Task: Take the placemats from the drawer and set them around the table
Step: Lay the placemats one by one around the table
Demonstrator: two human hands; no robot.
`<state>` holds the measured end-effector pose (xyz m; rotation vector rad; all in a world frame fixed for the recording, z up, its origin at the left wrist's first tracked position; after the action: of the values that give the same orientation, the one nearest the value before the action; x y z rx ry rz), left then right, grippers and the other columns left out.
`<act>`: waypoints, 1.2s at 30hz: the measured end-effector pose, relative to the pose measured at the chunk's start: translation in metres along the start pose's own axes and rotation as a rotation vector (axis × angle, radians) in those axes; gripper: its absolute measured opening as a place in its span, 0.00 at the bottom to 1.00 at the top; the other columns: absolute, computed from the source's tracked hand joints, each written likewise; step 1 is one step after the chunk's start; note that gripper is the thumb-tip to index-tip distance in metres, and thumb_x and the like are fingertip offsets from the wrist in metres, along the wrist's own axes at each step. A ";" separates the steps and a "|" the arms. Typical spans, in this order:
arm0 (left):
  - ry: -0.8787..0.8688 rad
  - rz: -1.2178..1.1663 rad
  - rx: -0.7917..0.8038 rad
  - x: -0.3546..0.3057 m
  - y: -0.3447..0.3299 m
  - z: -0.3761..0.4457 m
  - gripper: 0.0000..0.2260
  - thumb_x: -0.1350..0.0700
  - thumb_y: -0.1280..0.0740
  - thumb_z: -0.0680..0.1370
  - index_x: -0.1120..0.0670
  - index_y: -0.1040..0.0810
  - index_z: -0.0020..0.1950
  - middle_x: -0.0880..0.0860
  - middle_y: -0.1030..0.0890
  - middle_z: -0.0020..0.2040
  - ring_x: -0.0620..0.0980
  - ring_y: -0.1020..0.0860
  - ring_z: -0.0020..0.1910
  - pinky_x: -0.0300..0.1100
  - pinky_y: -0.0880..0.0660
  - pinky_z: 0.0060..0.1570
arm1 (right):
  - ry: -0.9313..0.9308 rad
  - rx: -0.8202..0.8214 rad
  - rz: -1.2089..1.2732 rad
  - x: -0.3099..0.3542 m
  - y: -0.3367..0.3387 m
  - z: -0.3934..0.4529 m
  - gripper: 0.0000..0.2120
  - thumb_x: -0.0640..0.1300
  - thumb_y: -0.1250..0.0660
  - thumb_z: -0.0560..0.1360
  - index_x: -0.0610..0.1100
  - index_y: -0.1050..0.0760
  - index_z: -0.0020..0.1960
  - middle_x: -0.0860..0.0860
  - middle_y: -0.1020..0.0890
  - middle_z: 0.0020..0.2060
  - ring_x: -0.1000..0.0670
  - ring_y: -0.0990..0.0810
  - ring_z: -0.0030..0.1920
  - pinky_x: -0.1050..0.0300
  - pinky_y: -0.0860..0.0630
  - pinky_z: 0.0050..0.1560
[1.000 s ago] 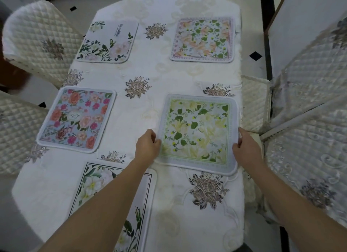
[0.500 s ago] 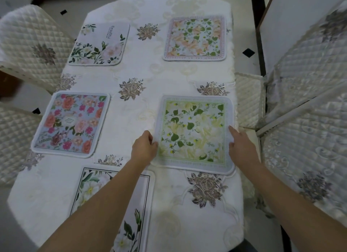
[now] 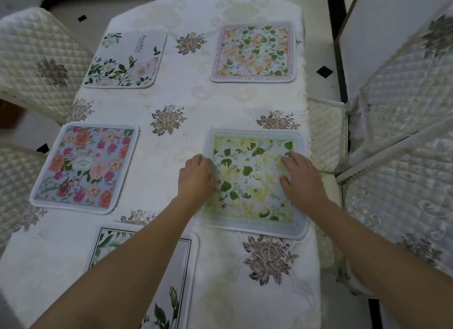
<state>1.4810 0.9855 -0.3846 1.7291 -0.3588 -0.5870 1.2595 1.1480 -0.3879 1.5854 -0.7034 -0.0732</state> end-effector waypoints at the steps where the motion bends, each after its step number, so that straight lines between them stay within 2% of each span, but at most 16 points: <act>1: -0.038 -0.012 -0.009 -0.007 0.000 0.008 0.15 0.58 0.37 0.76 0.55 0.26 0.63 0.54 0.27 0.64 0.56 0.29 0.62 0.49 0.31 0.56 | 0.024 0.014 -0.006 0.006 -0.001 0.008 0.25 0.47 0.40 0.80 0.44 0.37 0.75 0.45 0.39 0.76 0.44 0.42 0.75 0.47 0.45 0.75; 4: -0.126 -0.057 0.023 -0.029 -0.002 0.032 0.16 0.57 0.37 0.77 0.54 0.27 0.65 0.52 0.29 0.68 0.55 0.32 0.68 0.50 0.33 0.63 | 0.084 0.054 0.001 0.026 -0.008 0.035 0.26 0.48 0.43 0.81 0.44 0.41 0.77 0.46 0.41 0.77 0.45 0.44 0.77 0.49 0.48 0.76; 8: -0.197 -0.085 0.105 -0.063 -0.008 0.060 0.20 0.56 0.41 0.80 0.52 0.32 0.72 0.54 0.38 0.77 0.56 0.41 0.76 0.54 0.40 0.73 | 0.139 0.056 0.008 0.049 -0.017 0.067 0.25 0.48 0.45 0.82 0.45 0.41 0.77 0.48 0.39 0.77 0.47 0.44 0.77 0.48 0.47 0.77; 13: -0.303 0.009 0.150 -0.080 -0.017 0.074 0.25 0.53 0.44 0.82 0.54 0.43 0.79 0.54 0.45 0.80 0.54 0.48 0.79 0.52 0.46 0.76 | 0.147 0.060 -0.036 0.056 -0.025 0.082 0.25 0.48 0.49 0.83 0.45 0.46 0.79 0.49 0.43 0.78 0.48 0.47 0.78 0.50 0.51 0.76; 16: -0.323 0.070 0.155 -0.076 -0.023 0.074 0.27 0.51 0.44 0.82 0.54 0.47 0.80 0.54 0.48 0.80 0.52 0.50 0.79 0.51 0.47 0.77 | 0.165 0.057 -0.070 0.053 -0.023 0.081 0.25 0.49 0.49 0.83 0.46 0.45 0.79 0.50 0.43 0.78 0.48 0.46 0.77 0.50 0.49 0.76; 20: -0.342 0.118 0.174 -0.074 -0.017 0.077 0.26 0.51 0.43 0.82 0.54 0.45 0.79 0.54 0.46 0.80 0.54 0.48 0.79 0.51 0.44 0.76 | 0.186 0.055 -0.092 0.051 -0.016 0.081 0.24 0.49 0.48 0.82 0.46 0.43 0.77 0.49 0.40 0.77 0.47 0.43 0.76 0.47 0.44 0.74; 24: -0.303 0.125 0.163 -0.072 -0.005 0.074 0.21 0.50 0.49 0.84 0.53 0.38 0.76 0.56 0.42 0.78 0.56 0.45 0.77 0.54 0.36 0.70 | 0.154 0.053 -0.127 0.035 -0.011 0.074 0.24 0.50 0.47 0.82 0.47 0.42 0.77 0.49 0.41 0.77 0.46 0.42 0.76 0.47 0.43 0.73; 27: -0.261 0.138 0.188 -0.061 -0.001 0.072 0.20 0.50 0.48 0.83 0.52 0.39 0.76 0.55 0.42 0.78 0.55 0.45 0.77 0.56 0.30 0.64 | 0.096 0.045 -0.133 0.017 -0.007 0.067 0.24 0.50 0.46 0.82 0.47 0.42 0.77 0.49 0.41 0.77 0.46 0.43 0.76 0.48 0.43 0.73; 32: -0.155 0.152 0.204 -0.038 0.004 0.073 0.22 0.48 0.48 0.83 0.50 0.42 0.77 0.55 0.43 0.78 0.56 0.42 0.76 0.57 0.29 0.64 | -0.035 0.003 -0.126 -0.014 0.007 0.058 0.24 0.49 0.46 0.82 0.46 0.40 0.76 0.48 0.40 0.77 0.46 0.42 0.75 0.46 0.39 0.70; 36: -0.108 0.134 0.203 -0.030 0.007 0.069 0.21 0.49 0.47 0.83 0.51 0.39 0.76 0.55 0.40 0.77 0.56 0.39 0.74 0.55 0.30 0.63 | -0.040 0.014 -0.125 -0.022 0.007 0.051 0.24 0.49 0.46 0.82 0.44 0.41 0.76 0.46 0.41 0.77 0.45 0.42 0.75 0.46 0.40 0.71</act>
<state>1.4182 0.9434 -0.3835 1.8544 -0.6235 -0.5628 1.2164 1.1134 -0.3981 1.6439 -0.6366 -0.1931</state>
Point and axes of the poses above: each hand's wrist, its own z-axis towards the middle knuckle, its own y-axis out of the back of the hand, x = y × z, the point moved 3 cm from there along z, towards the middle knuckle
